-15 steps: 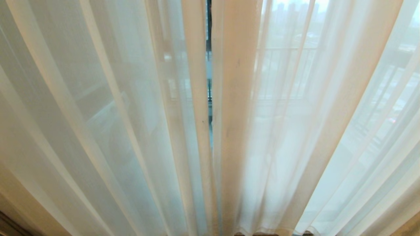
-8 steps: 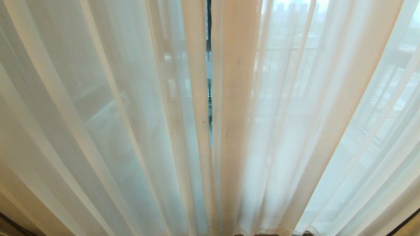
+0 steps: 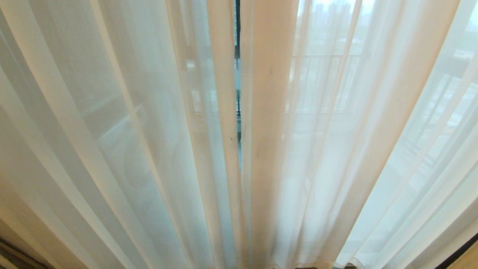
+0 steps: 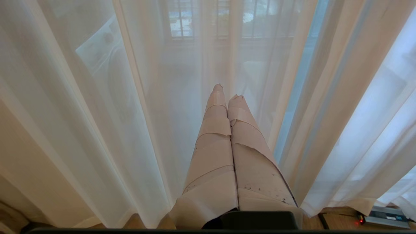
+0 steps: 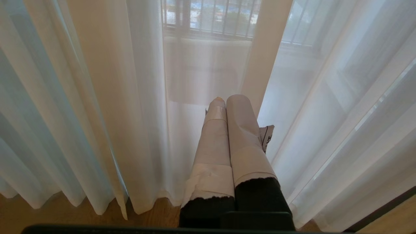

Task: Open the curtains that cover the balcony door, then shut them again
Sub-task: Pull the outer curtains open on both sides, then pull the inner curtains open on both sides

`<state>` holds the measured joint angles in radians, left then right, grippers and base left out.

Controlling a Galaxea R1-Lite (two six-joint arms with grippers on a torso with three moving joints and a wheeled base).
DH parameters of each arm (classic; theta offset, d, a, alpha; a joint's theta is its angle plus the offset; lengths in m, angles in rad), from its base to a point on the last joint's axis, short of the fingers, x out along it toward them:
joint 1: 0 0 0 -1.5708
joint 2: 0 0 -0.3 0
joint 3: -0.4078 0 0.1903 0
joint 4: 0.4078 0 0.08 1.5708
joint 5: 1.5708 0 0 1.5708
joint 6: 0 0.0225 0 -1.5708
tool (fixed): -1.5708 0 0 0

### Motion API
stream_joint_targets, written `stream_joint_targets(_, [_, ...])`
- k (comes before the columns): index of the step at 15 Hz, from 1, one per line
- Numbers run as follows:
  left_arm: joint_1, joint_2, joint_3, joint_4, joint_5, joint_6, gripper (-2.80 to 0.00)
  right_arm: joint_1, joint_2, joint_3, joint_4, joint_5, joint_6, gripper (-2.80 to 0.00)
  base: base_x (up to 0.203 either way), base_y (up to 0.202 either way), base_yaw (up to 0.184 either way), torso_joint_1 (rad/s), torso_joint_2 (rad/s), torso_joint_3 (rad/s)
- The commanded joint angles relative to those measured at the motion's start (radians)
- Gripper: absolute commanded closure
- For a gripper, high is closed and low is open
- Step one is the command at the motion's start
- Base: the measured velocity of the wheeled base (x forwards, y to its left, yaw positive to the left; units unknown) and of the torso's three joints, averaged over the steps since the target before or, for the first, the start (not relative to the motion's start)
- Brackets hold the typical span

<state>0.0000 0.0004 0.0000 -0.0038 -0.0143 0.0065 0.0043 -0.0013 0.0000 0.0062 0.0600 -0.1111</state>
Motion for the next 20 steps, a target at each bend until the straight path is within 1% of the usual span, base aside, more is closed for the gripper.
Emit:
stream_joint_targets(1, [0.000,0.000,0.000,-0.001,-0.001,0.000,0.00,0.002,0.001,0.000,0.000,0.001,-0.001,0.00,0.000,0.000,0.000,0.000,0.00,0.000])
stream_joint_targets(7, [0.000,0.000,0.000,0.000,-0.002,0.007,0.00,0.001,0.001,0.000,0.000,0.000,-0.001,0.00,0.000,0.000,0.000,0.000,0.00,0.000])
stream_joint_targets(13, [0.000,0.000,0.000,-0.004,-0.003,-0.001,0.00,0.001,0.001,0.000,0.000,0.001,-0.001,0.00,0.000,0.000,0.000,0.000,0.00,0.000])
stream_joint_targets(15, [0.000,0.000,-0.050,0.005,-0.033,-0.029,0.00,0.000,0.001,0.000,0.000,0.000,-0.001,0.00,0.000,0.000,0.000,0.000,0.00,0.000])
stream_joint_targets(17, [0.000,0.028,-0.112,0.033,-0.084,-0.036,0.00,0.000,0.001,0.000,0.000,0.001,-0.001,0.00,0.000,0.000,0.000,0.000,0.00,0.000])
stream_joint_targets(18, [-0.001,0.073,-0.143,0.037,-0.101,-0.037,0.00,0.000,0.001,0.000,0.000,0.001,-0.001,0.00,0.000,0.000,0.000,0.000,0.00,0.000])
stream_joint_targets(20, [-0.008,0.200,-0.238,0.039,-0.159,-0.037,0.00,0.000,0.001,0.000,0.000,0.001,-0.001,0.00,0.000,0.000,0.000,0.000,0.00,0.000])
